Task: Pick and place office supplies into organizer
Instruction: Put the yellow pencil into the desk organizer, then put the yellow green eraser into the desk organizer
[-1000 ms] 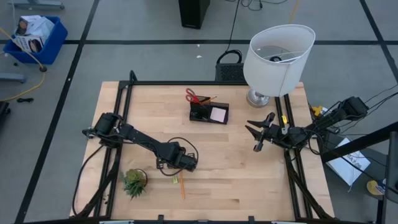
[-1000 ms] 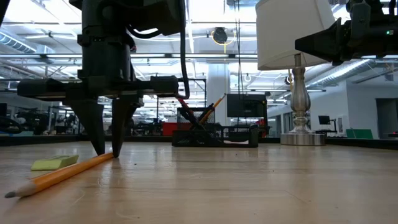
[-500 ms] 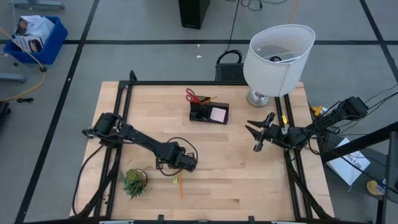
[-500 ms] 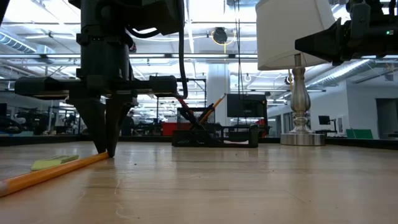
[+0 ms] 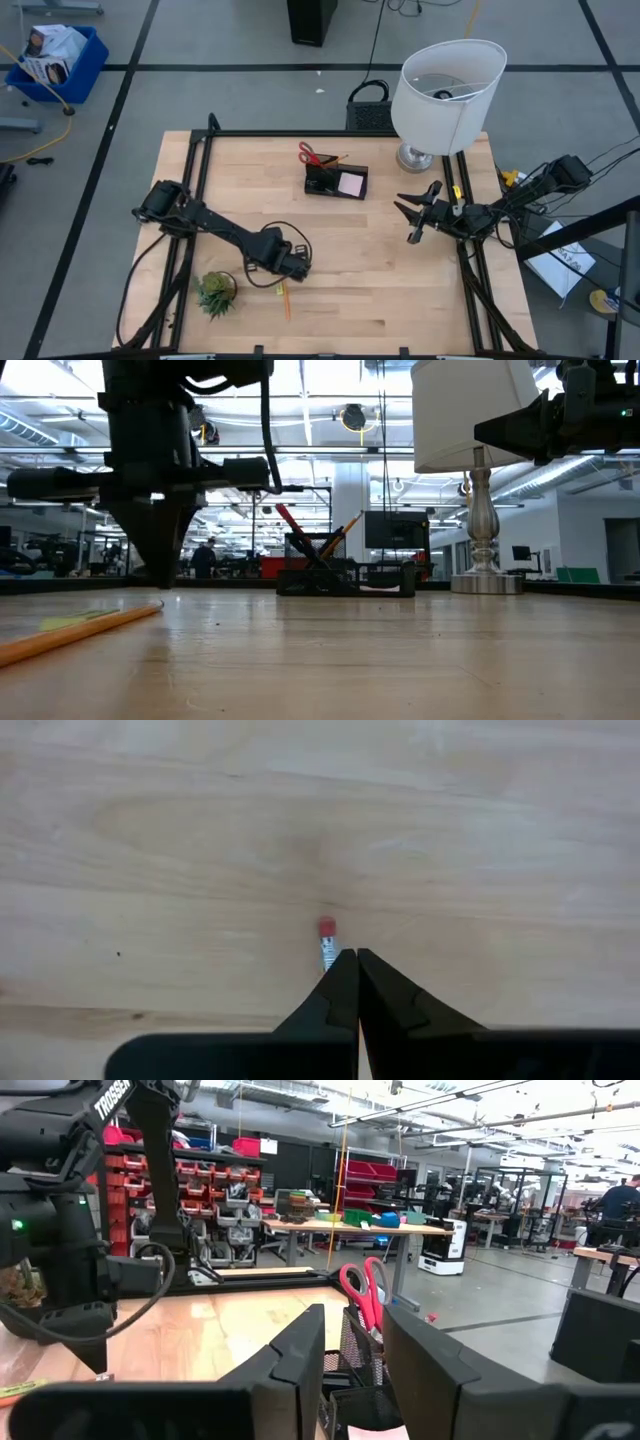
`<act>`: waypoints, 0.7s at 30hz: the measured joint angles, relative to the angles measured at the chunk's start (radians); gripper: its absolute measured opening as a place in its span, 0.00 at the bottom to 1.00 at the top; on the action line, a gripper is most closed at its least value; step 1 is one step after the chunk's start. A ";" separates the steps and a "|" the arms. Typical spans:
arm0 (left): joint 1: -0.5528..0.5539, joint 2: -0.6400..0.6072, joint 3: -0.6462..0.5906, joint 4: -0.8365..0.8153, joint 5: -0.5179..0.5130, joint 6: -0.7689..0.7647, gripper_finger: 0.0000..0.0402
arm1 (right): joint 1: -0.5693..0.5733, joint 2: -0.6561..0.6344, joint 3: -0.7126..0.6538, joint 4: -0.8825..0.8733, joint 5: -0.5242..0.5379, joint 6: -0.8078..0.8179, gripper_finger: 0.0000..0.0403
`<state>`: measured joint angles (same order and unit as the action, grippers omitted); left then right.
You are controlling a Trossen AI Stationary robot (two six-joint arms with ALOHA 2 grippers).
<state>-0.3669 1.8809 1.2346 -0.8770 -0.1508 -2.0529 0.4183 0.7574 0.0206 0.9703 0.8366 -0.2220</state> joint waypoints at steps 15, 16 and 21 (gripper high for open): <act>-0.036 -0.005 0.002 0.200 -0.221 0.894 0.01 | 0.000 0.000 0.000 -0.008 0.000 0.000 0.25; -0.038 -0.005 0.002 0.222 -0.222 1.014 0.02 | 0.000 0.000 0.000 -0.010 0.000 0.000 0.25; -0.073 -0.005 0.002 0.318 -0.368 1.340 0.02 | 0.000 0.000 0.000 -0.011 0.000 0.000 0.25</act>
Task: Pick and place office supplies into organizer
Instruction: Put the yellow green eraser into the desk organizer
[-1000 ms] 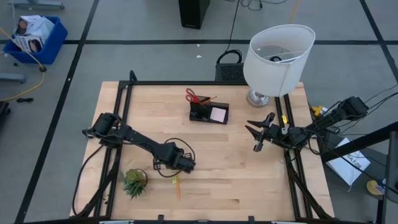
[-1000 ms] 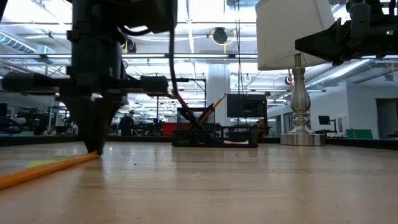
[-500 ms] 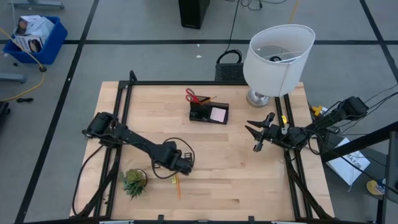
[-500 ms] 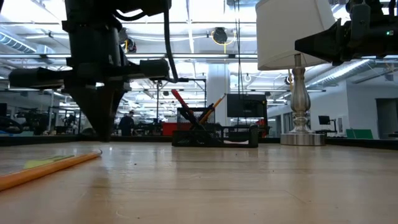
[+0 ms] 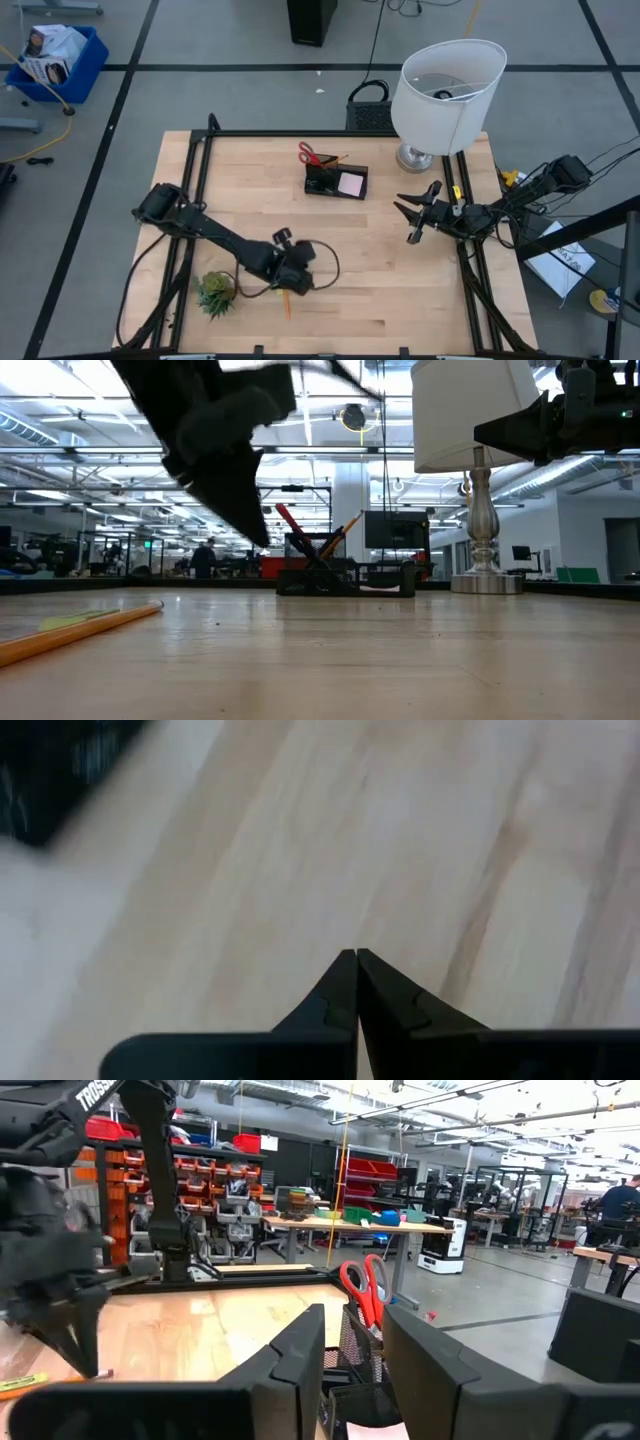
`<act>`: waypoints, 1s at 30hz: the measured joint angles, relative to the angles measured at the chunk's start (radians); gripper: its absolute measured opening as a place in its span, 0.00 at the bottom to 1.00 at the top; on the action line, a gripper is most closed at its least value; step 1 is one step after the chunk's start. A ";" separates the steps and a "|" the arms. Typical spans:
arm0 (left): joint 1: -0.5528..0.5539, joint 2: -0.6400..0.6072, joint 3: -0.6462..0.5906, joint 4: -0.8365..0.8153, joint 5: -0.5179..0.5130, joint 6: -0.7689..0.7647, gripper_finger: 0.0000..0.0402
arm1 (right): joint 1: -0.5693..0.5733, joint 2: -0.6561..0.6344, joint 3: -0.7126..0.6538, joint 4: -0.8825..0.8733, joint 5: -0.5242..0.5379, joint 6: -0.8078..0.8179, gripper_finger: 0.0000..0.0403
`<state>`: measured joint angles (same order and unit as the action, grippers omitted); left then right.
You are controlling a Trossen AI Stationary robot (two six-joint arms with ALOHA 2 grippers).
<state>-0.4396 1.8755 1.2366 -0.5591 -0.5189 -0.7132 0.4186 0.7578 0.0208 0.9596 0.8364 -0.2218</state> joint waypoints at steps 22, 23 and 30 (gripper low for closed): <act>-0.165 -0.006 0.000 0.543 0.025 0.983 0.41 | 0.000 0.000 0.000 -0.003 0.000 0.000 0.25; -0.165 -0.006 0.000 0.543 0.025 1.016 0.43 | 0.000 0.000 0.000 -0.003 0.000 0.000 0.25; -0.172 -0.006 0.000 0.538 0.051 1.038 0.53 | 0.000 0.000 0.000 -0.003 0.000 0.000 0.25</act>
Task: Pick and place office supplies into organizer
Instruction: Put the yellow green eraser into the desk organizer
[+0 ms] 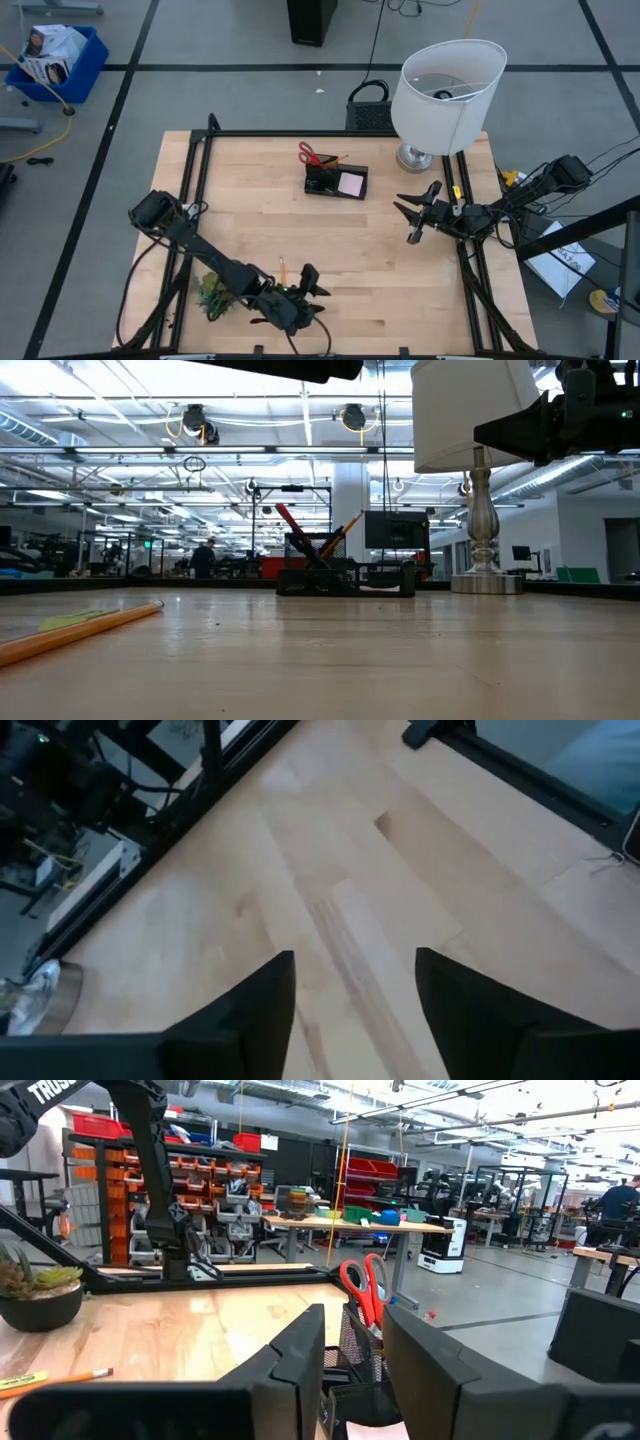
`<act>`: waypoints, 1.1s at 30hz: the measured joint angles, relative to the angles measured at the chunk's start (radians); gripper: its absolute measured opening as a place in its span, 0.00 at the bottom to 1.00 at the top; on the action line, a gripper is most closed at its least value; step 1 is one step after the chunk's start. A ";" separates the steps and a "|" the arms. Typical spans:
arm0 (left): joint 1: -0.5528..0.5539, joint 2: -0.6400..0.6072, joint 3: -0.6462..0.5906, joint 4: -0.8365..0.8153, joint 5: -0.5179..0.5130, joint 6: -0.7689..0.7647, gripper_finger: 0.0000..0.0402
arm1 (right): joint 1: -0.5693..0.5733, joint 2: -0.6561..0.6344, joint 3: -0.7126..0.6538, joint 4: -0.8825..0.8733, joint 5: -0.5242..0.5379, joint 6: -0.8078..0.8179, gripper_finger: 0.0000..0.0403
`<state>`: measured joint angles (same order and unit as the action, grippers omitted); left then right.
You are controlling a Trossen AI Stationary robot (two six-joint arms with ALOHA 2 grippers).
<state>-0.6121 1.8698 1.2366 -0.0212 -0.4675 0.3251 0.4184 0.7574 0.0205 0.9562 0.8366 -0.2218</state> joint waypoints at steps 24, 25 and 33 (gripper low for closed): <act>0.042 -0.058 0.001 -0.462 -0.112 -0.723 0.48 | 0.000 0.000 0.000 0.001 0.000 0.000 0.25; 0.040 -0.069 0.001 -0.475 -0.081 -0.771 0.47 | 0.000 0.000 0.000 0.001 0.000 0.000 0.25; 0.027 -0.079 0.001 -0.732 0.148 -1.082 0.48 | 0.000 0.000 0.000 0.000 0.000 0.000 0.25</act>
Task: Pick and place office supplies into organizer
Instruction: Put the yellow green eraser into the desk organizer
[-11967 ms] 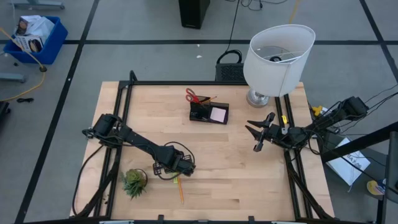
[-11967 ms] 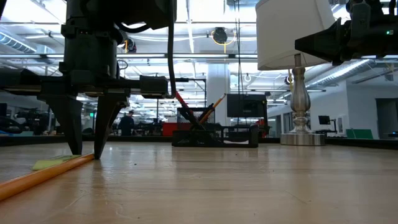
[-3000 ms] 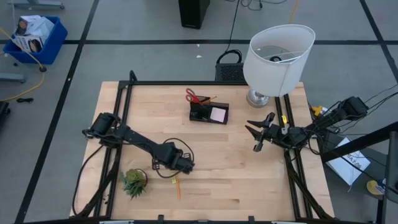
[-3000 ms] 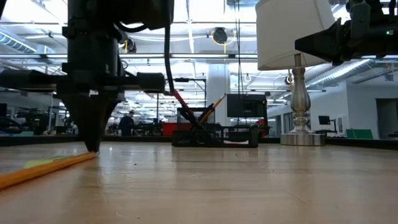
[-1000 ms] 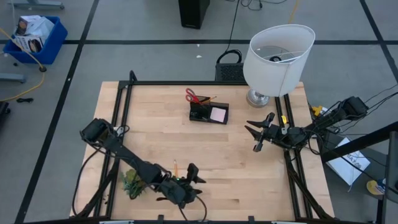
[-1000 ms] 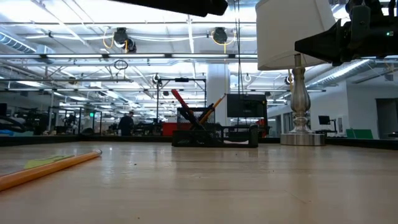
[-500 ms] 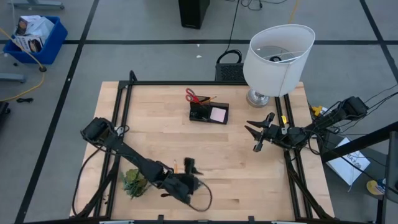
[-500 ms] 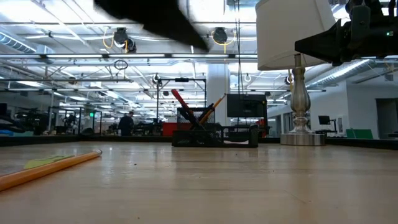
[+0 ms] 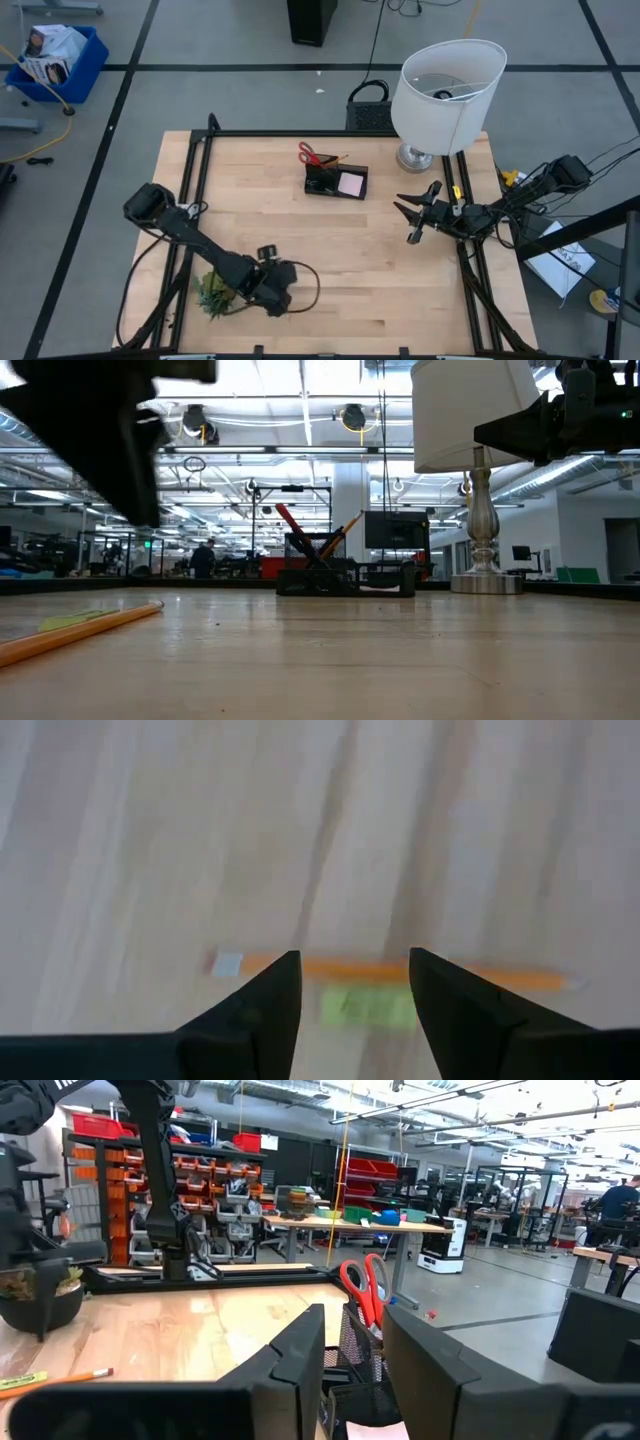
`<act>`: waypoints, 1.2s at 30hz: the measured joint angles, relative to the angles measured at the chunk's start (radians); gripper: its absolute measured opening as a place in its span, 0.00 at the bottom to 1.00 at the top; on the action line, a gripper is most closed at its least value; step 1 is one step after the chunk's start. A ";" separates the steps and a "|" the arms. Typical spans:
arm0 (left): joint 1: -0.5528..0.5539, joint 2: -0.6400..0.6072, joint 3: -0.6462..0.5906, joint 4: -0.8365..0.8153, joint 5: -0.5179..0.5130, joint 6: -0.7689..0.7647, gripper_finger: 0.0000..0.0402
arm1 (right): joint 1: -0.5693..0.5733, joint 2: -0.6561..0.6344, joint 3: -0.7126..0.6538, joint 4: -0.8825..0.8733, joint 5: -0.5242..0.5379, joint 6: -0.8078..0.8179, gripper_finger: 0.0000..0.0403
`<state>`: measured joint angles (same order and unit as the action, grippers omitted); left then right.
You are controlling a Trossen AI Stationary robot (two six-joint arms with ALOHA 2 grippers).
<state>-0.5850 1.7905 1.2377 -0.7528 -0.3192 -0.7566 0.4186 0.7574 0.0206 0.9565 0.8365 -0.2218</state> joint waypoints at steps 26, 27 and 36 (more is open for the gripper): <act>0.007 -0.013 0.000 0.003 0.180 -1.305 0.50 | 0.000 0.000 0.000 0.001 0.000 0.000 0.25; 0.009 -0.013 0.000 -0.014 0.188 -1.360 0.50 | 0.000 0.000 0.000 0.001 0.000 0.000 0.25; 0.057 -0.011 -0.001 -0.013 0.240 -1.404 0.50 | 0.000 0.000 0.000 0.000 0.000 0.000 0.25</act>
<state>-0.5279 1.7798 1.2369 -0.7657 -0.0792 -2.1605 0.4184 0.7574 0.0206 0.9570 0.8364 -0.2218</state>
